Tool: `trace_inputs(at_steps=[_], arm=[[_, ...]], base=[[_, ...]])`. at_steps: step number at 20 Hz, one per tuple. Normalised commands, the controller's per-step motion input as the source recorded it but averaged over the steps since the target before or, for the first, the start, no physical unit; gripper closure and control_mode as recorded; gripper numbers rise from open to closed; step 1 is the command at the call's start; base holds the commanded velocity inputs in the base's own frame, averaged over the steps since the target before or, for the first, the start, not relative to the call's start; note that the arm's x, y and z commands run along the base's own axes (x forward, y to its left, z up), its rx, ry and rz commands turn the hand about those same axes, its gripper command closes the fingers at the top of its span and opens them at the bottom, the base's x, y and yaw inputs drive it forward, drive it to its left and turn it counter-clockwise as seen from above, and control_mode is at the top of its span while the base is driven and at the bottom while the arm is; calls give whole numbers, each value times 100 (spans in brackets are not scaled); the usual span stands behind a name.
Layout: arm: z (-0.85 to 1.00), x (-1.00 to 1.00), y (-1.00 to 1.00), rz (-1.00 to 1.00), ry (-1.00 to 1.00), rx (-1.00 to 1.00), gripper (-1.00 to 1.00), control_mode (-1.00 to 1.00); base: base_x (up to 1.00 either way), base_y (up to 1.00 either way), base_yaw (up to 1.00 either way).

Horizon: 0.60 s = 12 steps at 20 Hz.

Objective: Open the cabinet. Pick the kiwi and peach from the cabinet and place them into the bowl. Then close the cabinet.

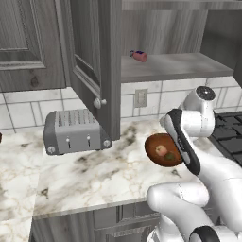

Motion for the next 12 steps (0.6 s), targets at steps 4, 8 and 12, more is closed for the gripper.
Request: trace_inputs(at_steps=[4,8,12], arm=[[100,-100,32,12,-46,0,-100,-100],[100,-100,66,9,-38,0,-100,-100],[100,-100,79,4,-35,0,-100,-100]], base=[[0,0,0],[0,0,0],[0,0,0]])
